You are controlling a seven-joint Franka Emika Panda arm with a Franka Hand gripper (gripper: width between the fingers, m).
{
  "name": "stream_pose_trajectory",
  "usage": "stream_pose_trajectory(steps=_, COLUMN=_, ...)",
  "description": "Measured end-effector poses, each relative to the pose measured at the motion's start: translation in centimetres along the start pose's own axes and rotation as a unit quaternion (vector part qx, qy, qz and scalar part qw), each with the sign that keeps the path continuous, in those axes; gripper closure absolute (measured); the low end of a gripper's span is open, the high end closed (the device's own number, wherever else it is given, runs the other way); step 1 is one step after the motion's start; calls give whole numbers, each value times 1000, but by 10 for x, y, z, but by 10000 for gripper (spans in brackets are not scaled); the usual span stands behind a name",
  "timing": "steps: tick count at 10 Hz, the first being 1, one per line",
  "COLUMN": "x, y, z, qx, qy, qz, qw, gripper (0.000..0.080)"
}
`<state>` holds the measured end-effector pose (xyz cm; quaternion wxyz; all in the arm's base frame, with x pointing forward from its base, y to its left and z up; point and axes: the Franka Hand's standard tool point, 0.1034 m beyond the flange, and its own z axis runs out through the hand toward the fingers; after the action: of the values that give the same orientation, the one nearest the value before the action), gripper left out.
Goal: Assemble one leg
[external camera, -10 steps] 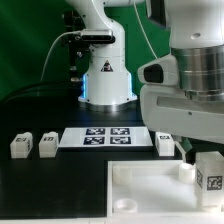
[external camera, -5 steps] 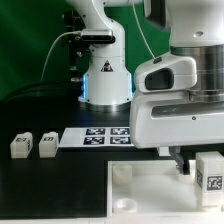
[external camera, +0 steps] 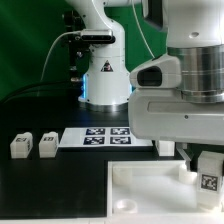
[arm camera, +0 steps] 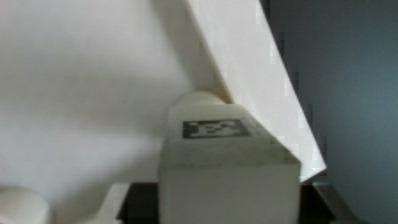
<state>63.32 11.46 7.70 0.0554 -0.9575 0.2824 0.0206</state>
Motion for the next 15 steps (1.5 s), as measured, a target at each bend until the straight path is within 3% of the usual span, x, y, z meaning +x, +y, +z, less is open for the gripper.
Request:
stream_pose_trajectory(steps=1, x=1, y=1, z=1, qx=9, qy=-8, qz=116, qw=993, gripper=502)
stream_pose_trajectory(steps=2, x=2, y=1, z=1, qx=20, qy=-19, qz=245, qw=969, gripper=504)
stream_pose_trajectory(steps=4, x=2, y=0, z=3, qx=44, qy=-46, qz=439, qw=896, gripper=502)
stream_pose_trajectory(steps=5, x=0, y=-2, z=3, qx=49, qy=-48, qz=508, qw=859, gripper=502)
stream_pose_trajectory(steps=6, x=-1, y=-3, z=3, qx=46, qy=-51, qz=534, qw=843, gripper=502)
stream_pose_trajectory(steps=8, x=-2, y=-3, z=4, qx=47, qy=-49, qz=509, qw=858, gripper=480)
stream_pose_trajectory(steps=9, x=-2, y=-3, z=4, qx=46, qy=-46, qz=485, qw=872, gripper=294)
stream_pose_trajectory(steps=10, x=-6, y=-6, z=5, qx=47, qy=-39, qz=399, qw=915, gripper=181)
stream_pose_trajectory(steps=12, x=-13, y=-11, z=1, qx=26, qy=-25, qz=254, qw=967, gripper=159)
stream_pose_trajectory(steps=15, x=-10, y=-7, z=3, qx=29, qy=-18, qz=84, qw=996, gripper=150)
